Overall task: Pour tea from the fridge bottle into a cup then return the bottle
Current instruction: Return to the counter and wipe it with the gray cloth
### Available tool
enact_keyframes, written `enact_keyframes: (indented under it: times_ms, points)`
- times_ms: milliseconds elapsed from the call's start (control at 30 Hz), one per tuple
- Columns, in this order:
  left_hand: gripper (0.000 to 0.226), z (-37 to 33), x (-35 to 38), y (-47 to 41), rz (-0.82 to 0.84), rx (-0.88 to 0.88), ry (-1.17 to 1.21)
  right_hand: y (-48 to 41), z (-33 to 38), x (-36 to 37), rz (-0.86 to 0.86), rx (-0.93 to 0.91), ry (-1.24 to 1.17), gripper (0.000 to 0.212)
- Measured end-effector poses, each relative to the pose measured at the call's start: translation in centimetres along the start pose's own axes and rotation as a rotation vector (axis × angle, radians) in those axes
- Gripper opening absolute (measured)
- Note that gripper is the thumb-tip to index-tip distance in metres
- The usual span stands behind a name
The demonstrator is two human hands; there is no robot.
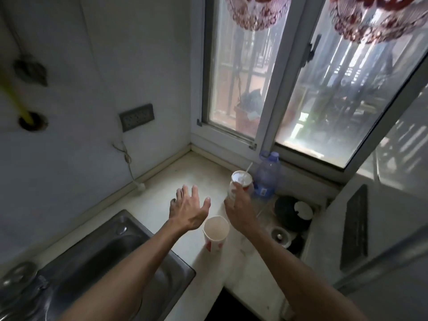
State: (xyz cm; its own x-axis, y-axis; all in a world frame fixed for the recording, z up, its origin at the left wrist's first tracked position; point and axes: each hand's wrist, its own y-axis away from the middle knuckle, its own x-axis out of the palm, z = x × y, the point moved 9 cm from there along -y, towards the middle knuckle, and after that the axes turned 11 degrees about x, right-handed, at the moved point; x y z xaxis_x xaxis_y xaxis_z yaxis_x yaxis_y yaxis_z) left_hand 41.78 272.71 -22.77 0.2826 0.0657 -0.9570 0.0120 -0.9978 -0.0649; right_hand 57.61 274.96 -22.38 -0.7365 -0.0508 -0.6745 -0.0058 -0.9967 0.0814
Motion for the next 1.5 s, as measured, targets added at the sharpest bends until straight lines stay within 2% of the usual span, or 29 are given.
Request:
enact_keyframes:
  times_ms: [100, 200, 500, 700, 967, 1133, 1500]
  points:
    - [0.049, -0.1, -4.3, 0.8, -0.114, 0.013, -0.107, 0.2, 3.5, -1.4, -0.033, -0.033, 0.186, 0.054]
    - [0.041, 1.8, -7.8, 3.0, -0.219, -0.024, -0.154, 1.0, 7.8, -0.5, -0.012, -0.125, 0.266, 0.052]
    - [0.043, 13.5, -15.2, 13.6, -0.232, -0.350, -0.258, 8.2, 18.4, 7.8, 0.150, -0.474, 0.392, 0.050]
    - [0.043, 19.9, -21.0, 22.9, -0.247, -0.518, -0.334, 14.8, 24.9, 12.0, 0.239, -0.614, 0.404, 0.055]
    - [0.043, 24.8, -26.7, 37.5, -0.330, -0.652, -0.336, 27.6, 32.9, 17.6, 0.292, -0.793, 0.365, 0.055]
    - [0.043, 28.3, -29.0, 49.6, -0.364, -0.749, -0.343, 38.4, 36.8, 21.2, 0.338, -0.919, 0.347, 0.057]
    - [0.043, 33.6, -31.4, 78.0, -0.404, -1.015, -0.386, 64.8, 39.9, 30.8, 0.533, -1.152, 0.356, 0.056]
